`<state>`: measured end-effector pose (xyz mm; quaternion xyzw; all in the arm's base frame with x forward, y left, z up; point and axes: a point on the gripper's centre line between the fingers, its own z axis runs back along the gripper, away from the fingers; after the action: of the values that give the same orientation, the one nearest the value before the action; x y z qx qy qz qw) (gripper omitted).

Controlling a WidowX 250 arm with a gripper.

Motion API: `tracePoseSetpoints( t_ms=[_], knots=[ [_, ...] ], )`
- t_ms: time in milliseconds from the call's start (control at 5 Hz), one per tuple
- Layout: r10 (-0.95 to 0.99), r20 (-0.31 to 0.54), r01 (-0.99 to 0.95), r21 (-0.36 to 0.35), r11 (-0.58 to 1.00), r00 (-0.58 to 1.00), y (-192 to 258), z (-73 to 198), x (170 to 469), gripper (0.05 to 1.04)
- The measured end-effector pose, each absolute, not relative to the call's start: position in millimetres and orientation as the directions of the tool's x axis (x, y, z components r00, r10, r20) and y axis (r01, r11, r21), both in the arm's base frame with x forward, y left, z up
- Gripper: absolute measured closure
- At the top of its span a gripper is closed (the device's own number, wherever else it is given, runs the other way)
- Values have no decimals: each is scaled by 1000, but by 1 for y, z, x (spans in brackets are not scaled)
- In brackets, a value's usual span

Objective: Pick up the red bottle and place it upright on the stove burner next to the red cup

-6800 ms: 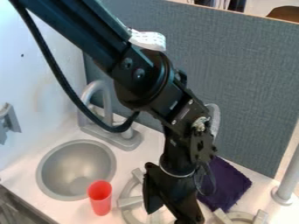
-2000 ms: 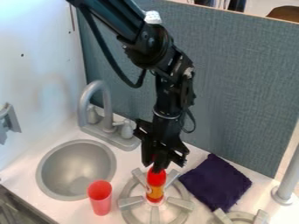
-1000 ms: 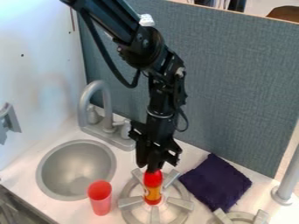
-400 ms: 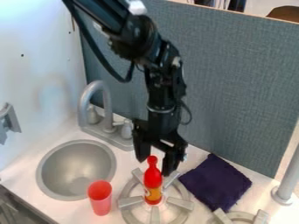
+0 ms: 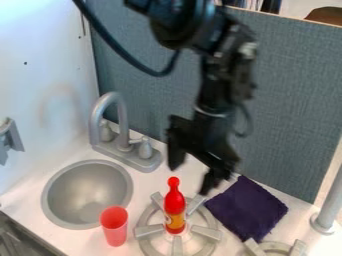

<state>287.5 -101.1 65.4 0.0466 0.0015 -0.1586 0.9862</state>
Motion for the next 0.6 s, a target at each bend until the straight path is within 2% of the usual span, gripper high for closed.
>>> tracePoseSetpoints(
  t_ms=[200,400,600],
  knots=[
    [-405,2,404,24,914,915,-142,74,272,83],
    [-510,55,512,-59,857,859,-190,69,255,83],
    [-555,1,553,-73,830,832,-223,26,253,83]
  ],
)
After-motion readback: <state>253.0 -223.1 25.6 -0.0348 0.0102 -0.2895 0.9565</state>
